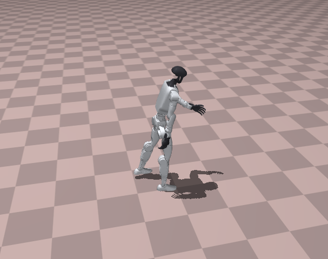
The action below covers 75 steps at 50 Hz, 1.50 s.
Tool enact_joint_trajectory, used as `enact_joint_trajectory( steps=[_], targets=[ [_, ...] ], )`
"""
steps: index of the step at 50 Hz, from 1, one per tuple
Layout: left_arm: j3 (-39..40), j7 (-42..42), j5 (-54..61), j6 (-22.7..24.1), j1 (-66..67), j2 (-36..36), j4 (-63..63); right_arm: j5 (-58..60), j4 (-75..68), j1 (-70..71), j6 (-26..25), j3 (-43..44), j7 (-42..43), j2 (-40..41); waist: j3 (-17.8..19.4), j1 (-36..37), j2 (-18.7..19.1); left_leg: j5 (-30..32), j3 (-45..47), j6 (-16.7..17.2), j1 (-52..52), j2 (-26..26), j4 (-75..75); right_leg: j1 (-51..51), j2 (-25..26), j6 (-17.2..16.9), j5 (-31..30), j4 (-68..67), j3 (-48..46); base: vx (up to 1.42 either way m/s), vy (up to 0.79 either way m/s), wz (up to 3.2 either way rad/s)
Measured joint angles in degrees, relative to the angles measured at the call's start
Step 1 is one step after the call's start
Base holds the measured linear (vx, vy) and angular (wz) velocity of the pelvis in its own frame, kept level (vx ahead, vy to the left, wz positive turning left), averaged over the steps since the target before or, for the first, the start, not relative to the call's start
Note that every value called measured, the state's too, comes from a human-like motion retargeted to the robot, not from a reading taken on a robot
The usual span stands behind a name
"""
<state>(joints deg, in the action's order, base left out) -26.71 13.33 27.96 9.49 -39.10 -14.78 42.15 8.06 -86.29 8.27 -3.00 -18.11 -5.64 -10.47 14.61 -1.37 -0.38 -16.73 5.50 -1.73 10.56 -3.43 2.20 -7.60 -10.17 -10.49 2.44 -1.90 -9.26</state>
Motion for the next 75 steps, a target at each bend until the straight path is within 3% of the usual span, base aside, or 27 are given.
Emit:
enact_joint_trajectory(
  steps=[2,3,5,7,8,10,13,15,20,27,32,35,40,43,48,52,58,60,64,68,71,72,73,75],
  targets=[
    [1.4,-0.9,6.2,-0.4,3.0,0.2,-3.0,-15.1,0.4,3.1,-1.7,6.4,0.0,-1.6,0.3,2.4,-0.5,-0.3,4.2,-0.6,-0.2,-0.7,0.7,1.3,-0.6,-0.7,1.5,-1.2,1.2,0.48,-0.09,-0.62],
    [2.2,0.0,9.1,-0.6,4.5,0.6,-3.6,-16.0,0.3,5.0,-2.2,6.9,1.5,-2.2,0.3,3.6,-0.7,-0.4,6.3,-1.1,-1.1,-1.0,0.6,2.2,-0.8,-0.8,1.4,-0.1,1.7,0.48,-0.04,-0.52],
    [4.4,-1.1,7.4,0.4,9.1,1.2,-3.9,-1.8,-1.0,7.6,-1.6,4.5,6.8,-2.7,0.1,6.0,-1.2,-1.4,10.9,-0.9,-4.3,-0.8,2.6,2.7,-1.5,-0.3,3.5,-1.8,2.3,0.48,0.0,-0.39],
    [6.4,-2.1,4.6,-1.1,15.2,1.5,-1.4,-2.1,-0.7,9.5,-1.8,7.1,9.4,-3.5,-0.6,8.0,-1.4,-2.0,14.1,0.8,-7.8,0.4,4.4,3.1,-1.8,0.4,6.4,-5.3,2.2,0.48,0.02,-0.34],
    [7.9,-1.8,5.2,-1.2,16.1,2.1,1.2,-2.1,-0.8,12.4,-1.8,7.4,10.0,-4.1,-1.1,9.8,-1.6,1.2,14.2,-0.5,-8.4,0.2,-1.6,3.9,-1.0,0.1,4.6,-1.6,3.2,0.44,0.02,-0.51],
    [10.0,-2.6,-0.6,-2.8,20.3,2.2,7.7,-3.5,-0.2,15.3,-1.1,8.7,11.3,-5.0,-1.0,12.4,-1.8,3.4,14.8,1.2,-11.2,1.3,-3.0,4.5,-0.7,1.1,6.9,-4.5,3.5,0.46,0.04,-0.48],
    [15.0,-2.4,-7.4,-4.7,23.9,2.5,22.1,-4.4,1.4,20.7,0.6,7.1,13.5,-6.2,-1.3,16.3,-2.4,11.3,14.2,2.8,-15.4,4.0,-7.2,6.8,0.8,2.0,7.0,-2.8,5.1,0.47,0.06,-0.47],
    [19.0,-2.6,-11.1,-6.5,26.0,2.0,33.8,-5.6,3.4,23.5,1.5,4.5,15.2,-6.7,-1.3,18.2,-2.9,14.6,16.4,5.6,-16.9,6.1,-7.2,7.7,1.4,3.4,9.0,-4.9,5.7,0.49,0.09,-0.48],
    [21.3,-2.6,-7.6,-9.5,30.5,-2.7,51.2,-14.2,11.5,30.6,4.1,-2.6,20.1,-6.5,-0.8,19.9,-7.3,12.8,20.5,3.5,-15.5,7.2,-7.1,9.4,1.1,4.2,9.9,-6.6,7.9,0.48,0.14,-0.38],
    [17.1,-8.1,-13.1,-10.2,36.2,-6.3,45.5,-27.6,19.4,24.9,8.6,2.1,21.3,-3.2,-0.5,20.0,-8.4,7.1,17.6,0.6,-10.6,9.2,-3.3,1.9,2.9,8.1,10.8,-30.1,7.6,0.45,0.16,0.16],
    [17.0,-9.7,-17.2,-11.3,29.4,-7.0,41.4,-20.4,17.0,14.9,5.9,4.3,15.0,-1.5,-0.6,19.1,-8.9,4.4,14.0,-0.8,-10.0,8.6,-1.1,-4.0,1.8,9.0,12.5,-29.6,1.1,0.4,0.08,0.73],
    [18.2,-9.4,-16.2,-11.2,23.8,-5.3,40.4,-13.1,12.9,10.0,3.6,4.1,9.5,-0.5,0.3,15.7,-8.5,3.5,10.8,-0.7,-8.9,7.4,-0.7,-4.6,2.1,6.9,8.9,-18.3,-1.1,0.39,0.04,1.07],
    [17.6,-7.6,-10.2,-8.0,16.5,-2.3,35.6,-3.3,2.1,5.7,0.1,4.8,3.0,0.8,2.3,8.3,-8.9,1.7,6.9,0.7,-4.2,3.4,-1.5,-4.5,0.5,-1.0,-7.6,2.9,-0.5,0.44,-0.03,0.8],
    [15.5,-5.9,-5.9,-5.1,15.1,-2.0,28.0,0.8,-3.2,4.2,-1.0,6.5,0.1,0.5,2.6,5.5,-8.3,0.5,6.1,1.1,-0.6,2.6,-2.5,-5.1,0.0,-4.0,-11.8,6.9,-0.4,0.49,-0.09,0.2],
    [14.6,-5.6,2.8,-2.3,16.2,-1.5,18.5,-2.2,-6.1,3.7,-1.1,7.6,-3.3,-2.2,1.6,3.6,-5.8,-0.2,7.7,-0.3,1.4,3.0,1.4,-2.8,0.3,-1.4,-6.6,4.4,0.6,0.49,-0.12,-0.26],
    [16.8,-6.8,9.6,-3.5,20.3,-0.4,18.0,-3.3,-4.6,5.6,-2.4,8.4,-0.2,-4.5,2.2,4.5,-5.8,-0.3,9.4,-0.4,0.8,1.7,8.1,0.1,-0.3,-3.4,-2.9,1.7,4.0,0.47,-0.12,-0.7],
    [18.7,-6.0,-3.3,-5.9,30.5,-1.0,22.7,-9.2,2.7,9.0,0.1,12.6,13.6,-4.7,1.6,8.1,-5.6,-1.4,11.7,0.0,-6.1,1.2,5.7,1.5,0.4,-4.5,2.2,-2.0,8.0,0.43,-0.03,-0.72],
    [19.1,-5.7,-9.5,-5.8,33.8,-0.9,25.1,-12.2,5.6,10.1,2.1,13.2,16.5,-4.1,1.8,9.7,-5.1,0.6,11.1,0.9,-8.8,1.7,2.6,3.5,0.8,-4.5,3.3,-1.3,8.6,0.42,0.06,-0.61],
    [20.8,-8.4,-13.4,-5.4,37.4,-0.6,32.0,-14.3,10.5,13.0,5.5,10.1,18.4,-2.8,2.2,15.0,-4.4,10.7,9.2,2.6,-12.7,3.6,-7.0,6.2,2.7,-3.5,4.8,-0.5,11.1,0.41,0.06,-0.64],
    [22.5,-9.1,-19.2,-6.2,39.3,-1.3,39.2,-16.6,14.6,14.6,8.0,5.3,17.6,-1.5,1.2,19.3,-6.7,13.8,11.6,2.1,-16.4,4.8,-7.2,8.3,2.5,-1.1,6.3,0.6,12.7,0.44,0.1,-0.39],
    [25.3,-10.0,-24.7,-8.4,41.0,-2.5,43.7,-18.5,16.6,13.3,7.5,3.3,15.7,-0.2,0.5,22.0,-8.9,9.8,14.2,4.9,-15.5,5.6,-2.9,9.6,2.3,1.0,10.0,-2.5,13.5,0.5,0.14,-0.38],
    [25.9,-10.3,-24.9,-8.7,40.3,-3.2,45.2,-19.6,17.0,13.3,7.7,2.7,15.2,0.5,0.3,22.9,-10.0,8.7,14.4,4.3,-15.1,5.6,-2.2,9.7,2.3,1.3,10.6,-3.1,14.0,0.45,0.15,-0.44],
    [24.7,-9.5,-20.9,-7.4,38.5,-3.8,46.4,-21.6,16.9,14.1,9.3,1.4,15.5,1.5,-0.3,23.8,-11.7,10.3,13.9,0.6,-14.1,4.7,-5.7,9.6,1.9,1.3,9.4,-1.4,14.9,0.43,0.16,-0.33],
    [23.8,-9.8,-19.3,-7.1,37.2,-4.4,47.8,-24.1,16.8,12.8,10.7,0.6,14.6,2.8,-1.0,24.0,-12.7,9.7,13.1,-1.6,-12.0,4.7,-6.8,10.3,2.2,2.7,8.2,-2.6,14.1,0.45,0.18,0.04]
  ],
)
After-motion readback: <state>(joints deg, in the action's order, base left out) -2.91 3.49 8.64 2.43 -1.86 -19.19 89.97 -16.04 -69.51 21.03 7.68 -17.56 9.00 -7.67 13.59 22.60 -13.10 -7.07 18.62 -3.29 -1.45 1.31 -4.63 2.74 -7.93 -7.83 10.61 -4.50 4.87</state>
